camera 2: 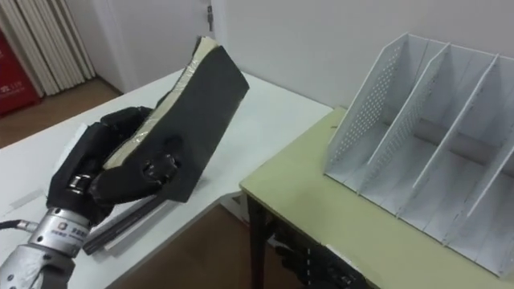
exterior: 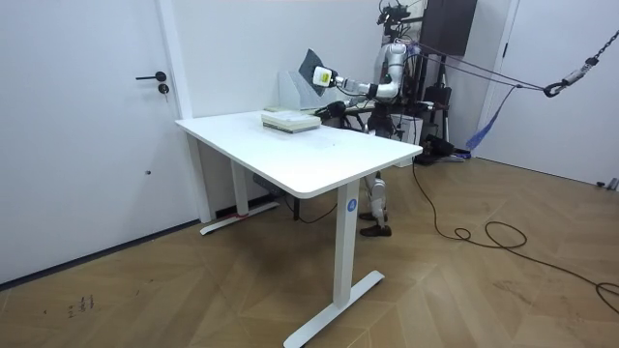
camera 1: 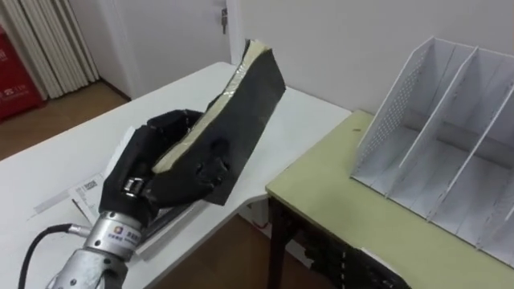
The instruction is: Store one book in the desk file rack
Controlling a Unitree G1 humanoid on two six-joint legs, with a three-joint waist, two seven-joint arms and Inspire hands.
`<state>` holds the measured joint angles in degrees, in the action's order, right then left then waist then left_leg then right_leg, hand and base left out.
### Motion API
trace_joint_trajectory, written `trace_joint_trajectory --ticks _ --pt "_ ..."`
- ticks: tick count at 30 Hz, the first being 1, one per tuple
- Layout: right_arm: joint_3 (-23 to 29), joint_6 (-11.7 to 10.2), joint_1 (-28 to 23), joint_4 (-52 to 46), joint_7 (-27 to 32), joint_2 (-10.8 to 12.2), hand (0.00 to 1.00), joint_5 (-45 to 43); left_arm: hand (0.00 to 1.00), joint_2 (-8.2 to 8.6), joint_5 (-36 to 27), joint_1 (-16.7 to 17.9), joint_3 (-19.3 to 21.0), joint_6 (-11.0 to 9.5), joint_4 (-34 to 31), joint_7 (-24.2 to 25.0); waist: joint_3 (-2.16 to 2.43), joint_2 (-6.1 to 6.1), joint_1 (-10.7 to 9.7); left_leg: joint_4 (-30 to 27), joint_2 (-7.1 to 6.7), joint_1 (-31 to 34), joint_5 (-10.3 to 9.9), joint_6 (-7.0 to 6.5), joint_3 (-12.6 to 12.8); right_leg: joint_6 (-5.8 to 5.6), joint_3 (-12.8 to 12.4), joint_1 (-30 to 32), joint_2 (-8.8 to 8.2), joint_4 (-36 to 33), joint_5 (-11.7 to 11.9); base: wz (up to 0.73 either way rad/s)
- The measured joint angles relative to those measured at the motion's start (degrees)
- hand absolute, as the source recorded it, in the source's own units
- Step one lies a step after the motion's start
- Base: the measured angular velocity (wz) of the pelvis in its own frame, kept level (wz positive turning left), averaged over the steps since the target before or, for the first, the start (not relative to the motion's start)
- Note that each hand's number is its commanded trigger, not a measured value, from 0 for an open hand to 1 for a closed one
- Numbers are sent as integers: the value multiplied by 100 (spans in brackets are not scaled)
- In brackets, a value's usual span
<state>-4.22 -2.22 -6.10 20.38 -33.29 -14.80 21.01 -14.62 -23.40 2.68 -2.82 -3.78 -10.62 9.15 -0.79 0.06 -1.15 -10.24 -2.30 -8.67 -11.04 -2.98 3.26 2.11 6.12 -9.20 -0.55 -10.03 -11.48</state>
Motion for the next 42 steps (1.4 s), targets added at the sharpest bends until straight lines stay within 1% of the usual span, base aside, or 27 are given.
trace_joint_trajectory --ticks 2,4,6,8,9,10,13,15,17,18,19,20,21,22,24,26,27,29,31,33,36,37,39,42 --pt "89 10 -1 -81 -57 -4 0 160 100 -2 -235 0 2 1 125 150 -5 -3 -3 32 15 1 -3 -3 40 0 -15 31 10 -7 5 -8" --pt "165 61 27 -117 -112 -21 0 556 100 -12 -650 0 5 11 330 305 -7 -12 2 88 49 -9 -12 -12 128 5 -68 77 39 7 14 -12" --pt "246 113 38 -197 -164 -25 0 760 100 -31 -843 1 10 81 431 397 -8 -14 -9 87 58 30 -13 -11 129 10 -103 122 54 15 34 -10" --pt "357 240 34 -507 -198 -33 0 875 100 -73 -1035 20 32 232 436 682 4 -2 -25 71 60 115 -13 -11 129 13 -107 201 56 13 47 0" --pt "358 264 33 -592 -211 -42 0 949 100 -83 -1128 21 32 269 436 783 4 0 -37 71 61 129 -13 -11 132 15 -110 218 57 12 53 0" --pt "355 320 33 -749 -249 -45 0 1207 100 -91 -1333 20 20 336 437 958 4 0 -49 68 63 137 -13 -11 137 18 -121 218 61 6 63 -5" --pt "327 349 52 -1106 -333 -35 0 1799 100 -90 -1774 19 -30 375 437 1275 6 1 -46 60 62 133 -13 -11 140 18 -162 218 60 9 64 -8" --pt "327 362 48 -1228 -373 -36 0 2108 100 -104 -1927 19 -32 397 459 1422 6 2 -62 60 63 123 -13 -11 142 18 -191 217 61 9 64 -9" --pt "323 419 48 -1297 -381 -33 0 2362 100 -115 -1982 19 -37 476 467 1521 7 4 -58 62 64 123 -14 -8 141 18 -226 223 66 8 64 -9" --pt "318 494 48 -1329 -381 -35 0 2490 100 -125 -1982 19 -62 545 489 1607 11 10 -46 62 67 129 -17 -4 142 18 -255 216 71 -5 64 -10" --pt "312 576 46 -1382 -383 -35 0 2631 100 -138 -1982 18 -98 627 523 1678 11 29 -49 53 70 143 -28 -3 137 18 -271 227 76 -12 65 -6" --pt "314 606 49 -1456 -391 -34 0 2651 100 -151 -1982 16 -165 656 602 1758 12 63 -93 37 72 158 -46 -9 137 17 -267 236 77 -28 65 0" --pt "314 607 52 -1477 -412 -31 0 2662 100 -153 -1982 16 -191 687 646 1812 12 80 -105 34 72 158 -50 -13 137 16 -267 245 76 -52 64 0" --pt "305 607 52 -1517 -444 -24 0 2690 100 -181 -1982 16 -239 774 712 1907 14 105 -142 31 72 157 -56 -22 134 14 -268 251 74 -72 63 0" --pt "257 611 52 -1550 -490 -13 0 2870 100 -270 -1982 15 -322 881 743 1992 18 123 -180 32 72 173 -58 -25 134 13 -267 263 76 -77 64 0" --pt "253 627 50 -1588 -592 -14 0 2953 100 -327 -1985 14 -405 910 752 2101 31 148 -180 32 74 206 -59 -26 130 6 -268 287 77 -93 69 0" --pt "254 686 50 -1603 -622 -23 0 3120 100 -328 -2051 14 -429 940 751 2207 50 173 -184 25 74 206 -60 -27 138 4 -283 331 77 -126 70 -4" --pt "184 716 49 -1628 -710 -32 0 3344 100 -375 -2220 13 -441 974 753 2458 52 199 -182 -3 75 217 -60 -27 139 4 -286 349 76 -169 69 -3" --pt "94 737 50 -1628 -803 -62 0 3475 100 -433 -2291 8 -523 989 753 2677 52 198 -194 -22 77 217 -60 -27 140 4 -290 358 76 -173 69 0" --pt "72 803 50 -1630 -907 -73 0 3547 100 -444 -2369 8 -611 1028 758 2877 50 197 -181 -27 76 217 -60 -27 144 4 -291 381 75 -174 69 0" --pt "29 935 50 -1678 -1020 -96 0 3711 100 -461 -2371 8 -654 1146 759 3190 38 180 -170 -27 76 226 -60 -27 152 4 -296 404 74 -174 67 0" --pt "25 943 50 -1688 -1071 -102 0 3731 100 -474 -2373 7 -655 1176 779 3278 36 173 -161 -31 76 228 -59 -27 160 4 -307 407 74 -188 68 -4" --pt "2 982 54 -1719 -1075 -110 0 3757 100 -476 -2380 -9 -654 1215 911 3415 35 170 -135 -48 81 228 -59 -27 187 4 -332 408 77 -195 68 -7" --pt "-92 987 53 -1868 -1075 -133 0 3957 100 -481 -2465 -10 -653 1253 1065 3462 24 153 -125 -54 82 239 -60 -27 199 4 -351 409 81 -182 68 -2"
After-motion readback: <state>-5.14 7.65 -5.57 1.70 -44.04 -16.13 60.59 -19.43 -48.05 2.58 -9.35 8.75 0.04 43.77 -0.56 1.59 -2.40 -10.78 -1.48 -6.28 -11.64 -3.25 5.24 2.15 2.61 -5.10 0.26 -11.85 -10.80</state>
